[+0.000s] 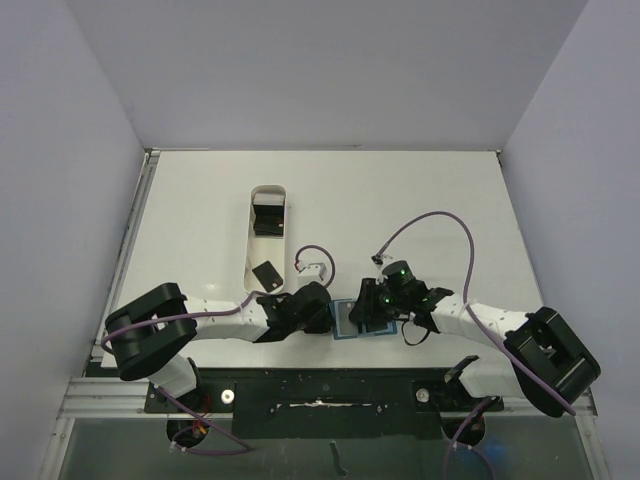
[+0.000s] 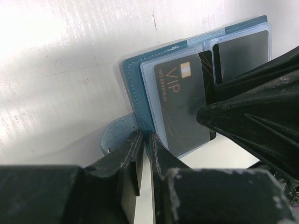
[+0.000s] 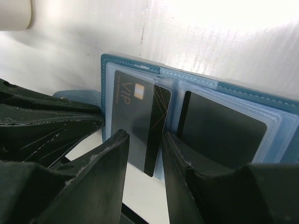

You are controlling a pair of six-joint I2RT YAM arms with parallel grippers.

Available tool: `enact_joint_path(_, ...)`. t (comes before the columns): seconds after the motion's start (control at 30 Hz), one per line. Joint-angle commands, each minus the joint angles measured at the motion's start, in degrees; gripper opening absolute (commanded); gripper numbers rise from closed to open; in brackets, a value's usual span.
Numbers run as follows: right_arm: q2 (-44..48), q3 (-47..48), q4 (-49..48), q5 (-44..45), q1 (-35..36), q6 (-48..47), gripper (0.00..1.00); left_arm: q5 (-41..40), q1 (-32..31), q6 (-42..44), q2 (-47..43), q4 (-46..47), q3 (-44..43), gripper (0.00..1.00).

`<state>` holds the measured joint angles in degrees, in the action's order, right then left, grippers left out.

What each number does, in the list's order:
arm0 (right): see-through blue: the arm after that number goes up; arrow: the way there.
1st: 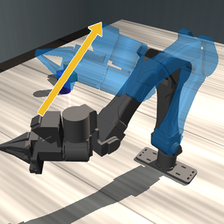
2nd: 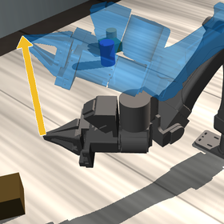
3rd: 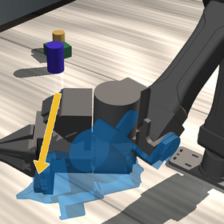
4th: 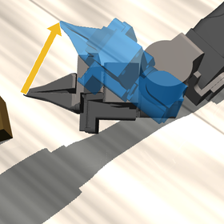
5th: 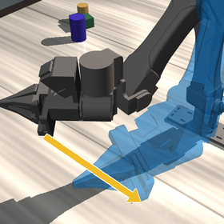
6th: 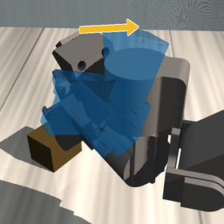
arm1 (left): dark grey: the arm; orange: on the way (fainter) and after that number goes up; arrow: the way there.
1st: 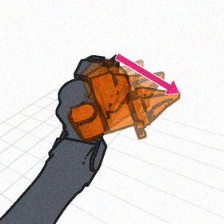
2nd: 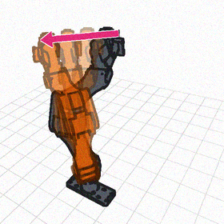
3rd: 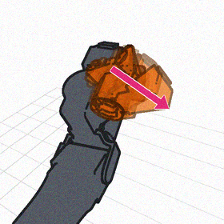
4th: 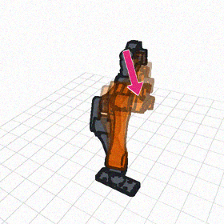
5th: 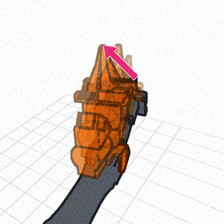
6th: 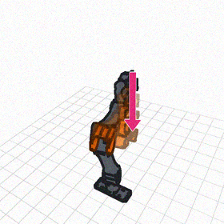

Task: Put the credit cards into the card holder
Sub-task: Insert the credit card into the card holder.

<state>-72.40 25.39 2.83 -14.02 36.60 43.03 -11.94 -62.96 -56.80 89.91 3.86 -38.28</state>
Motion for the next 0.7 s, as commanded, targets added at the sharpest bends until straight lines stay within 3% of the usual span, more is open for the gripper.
enact_joint_path(0.0,-1.5,1.4,-2.5,-2.3,1.1,-3.2,0.36,0.2,-0.1,1.0,0.5,2.7,-0.7,0.11)
enact_joint_path(0.3,-1.7,2.6,-0.6,-3.3,1.2,-6.1,0.43,-0.2,0.3,1.1,0.2,2.3,-0.8,0.11)
enact_joint_path(0.53,-3.4,3.8,-1.8,-4.6,1.3,-6.6,0.42,-0.4,0.7,1.0,-0.4,2.9,-0.1,0.11)
enact_joint_path(0.67,-1.6,5.5,3.2,-2.5,1.2,-6.6,0.43,-1.2,0.7,1.2,-0.9,1.5,-0.6,0.11)
